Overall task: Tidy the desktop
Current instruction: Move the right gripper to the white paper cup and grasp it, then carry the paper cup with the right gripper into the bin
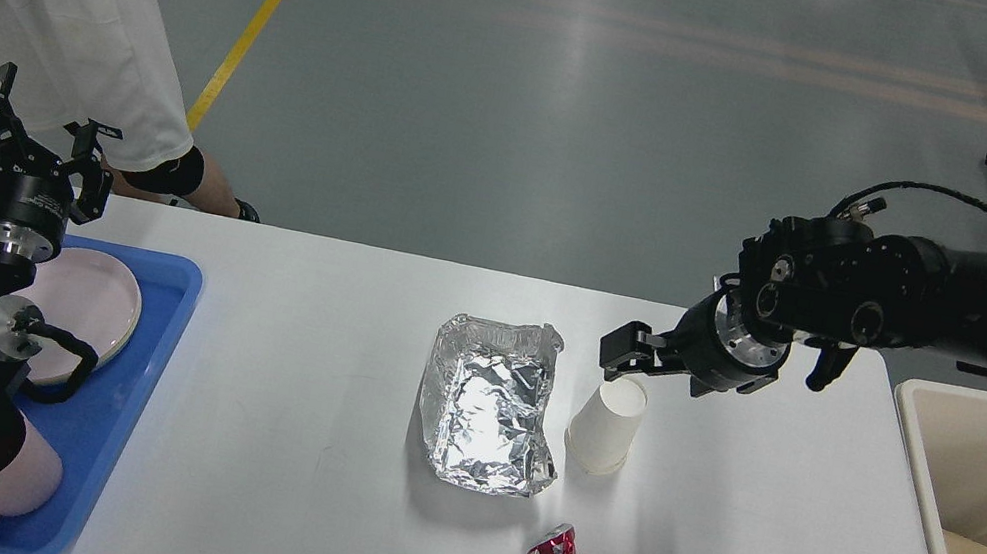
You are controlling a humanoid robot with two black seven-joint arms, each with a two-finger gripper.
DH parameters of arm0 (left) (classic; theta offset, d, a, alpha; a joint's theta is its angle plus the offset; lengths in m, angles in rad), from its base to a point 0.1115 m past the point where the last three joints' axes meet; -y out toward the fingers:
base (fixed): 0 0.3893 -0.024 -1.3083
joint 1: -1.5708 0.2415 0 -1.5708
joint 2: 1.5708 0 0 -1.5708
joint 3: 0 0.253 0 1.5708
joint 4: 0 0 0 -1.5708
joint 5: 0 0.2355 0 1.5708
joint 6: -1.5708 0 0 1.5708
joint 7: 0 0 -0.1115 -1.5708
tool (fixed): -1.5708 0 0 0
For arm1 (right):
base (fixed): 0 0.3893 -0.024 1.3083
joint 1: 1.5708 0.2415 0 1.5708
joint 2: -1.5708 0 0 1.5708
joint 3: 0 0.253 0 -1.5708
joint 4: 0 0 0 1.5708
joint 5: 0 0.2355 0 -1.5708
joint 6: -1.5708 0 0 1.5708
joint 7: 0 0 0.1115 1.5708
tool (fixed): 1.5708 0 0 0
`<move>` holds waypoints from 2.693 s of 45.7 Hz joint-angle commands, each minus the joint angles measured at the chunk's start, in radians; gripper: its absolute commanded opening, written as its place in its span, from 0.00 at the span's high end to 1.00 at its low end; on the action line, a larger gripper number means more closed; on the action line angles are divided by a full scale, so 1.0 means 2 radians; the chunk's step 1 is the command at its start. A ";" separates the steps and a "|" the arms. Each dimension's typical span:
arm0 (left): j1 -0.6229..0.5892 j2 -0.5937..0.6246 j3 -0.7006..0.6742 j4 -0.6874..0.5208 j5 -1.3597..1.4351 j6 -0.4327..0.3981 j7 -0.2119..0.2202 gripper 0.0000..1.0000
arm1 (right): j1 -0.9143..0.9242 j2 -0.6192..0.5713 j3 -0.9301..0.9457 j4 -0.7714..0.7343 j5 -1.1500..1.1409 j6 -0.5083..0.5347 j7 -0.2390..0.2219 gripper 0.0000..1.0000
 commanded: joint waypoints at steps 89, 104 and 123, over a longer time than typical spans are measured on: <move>0.000 0.000 0.000 0.000 0.000 0.000 0.000 0.03 | -0.008 -0.054 -0.007 -0.013 0.008 -0.034 -0.014 1.00; 0.000 0.000 0.000 0.000 0.000 0.000 0.000 0.03 | 0.183 -0.247 -0.009 0.069 0.007 0.084 -0.013 1.00; 0.000 0.000 0.000 0.000 0.000 0.000 -0.001 0.03 | 0.058 -0.369 -0.092 0.024 0.002 -0.017 -0.012 1.00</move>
